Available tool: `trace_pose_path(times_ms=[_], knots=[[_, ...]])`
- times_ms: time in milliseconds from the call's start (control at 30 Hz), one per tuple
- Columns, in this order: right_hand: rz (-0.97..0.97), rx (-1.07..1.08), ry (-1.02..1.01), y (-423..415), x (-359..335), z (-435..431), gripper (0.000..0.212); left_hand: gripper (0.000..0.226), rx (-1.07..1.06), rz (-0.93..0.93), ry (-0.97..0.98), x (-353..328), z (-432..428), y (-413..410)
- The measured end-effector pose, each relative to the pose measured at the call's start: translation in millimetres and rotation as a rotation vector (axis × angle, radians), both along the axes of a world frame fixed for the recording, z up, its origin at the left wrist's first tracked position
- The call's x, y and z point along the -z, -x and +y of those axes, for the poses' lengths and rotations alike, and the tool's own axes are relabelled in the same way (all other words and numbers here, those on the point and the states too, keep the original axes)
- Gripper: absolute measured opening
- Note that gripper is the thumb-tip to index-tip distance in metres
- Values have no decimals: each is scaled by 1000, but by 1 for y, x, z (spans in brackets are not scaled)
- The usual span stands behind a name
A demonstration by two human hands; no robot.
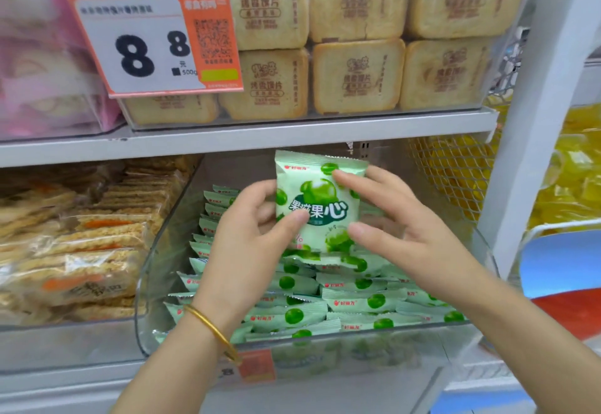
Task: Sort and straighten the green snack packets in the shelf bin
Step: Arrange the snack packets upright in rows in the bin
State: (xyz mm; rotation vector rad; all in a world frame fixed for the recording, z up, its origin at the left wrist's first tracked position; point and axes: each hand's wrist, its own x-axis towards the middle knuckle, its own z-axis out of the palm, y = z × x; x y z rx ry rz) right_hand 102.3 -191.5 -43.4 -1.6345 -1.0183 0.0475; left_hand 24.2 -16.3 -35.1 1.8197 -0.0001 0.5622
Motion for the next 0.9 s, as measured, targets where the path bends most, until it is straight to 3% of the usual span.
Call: trace_pose_path(times_ms=[133,200,300,900], knots=[[297,-153,-42,5,7,8,76,55,37,34,138,6,-1,10],[351,-177,-48,6,7,11,85,70,97,37,195,7,2,14],[364,-207,-61,5,9,13,91,87,172,51,108,11,8,18],[403,-266,-120,-1,16,10,95,96,293,83,99,15,11,15]])
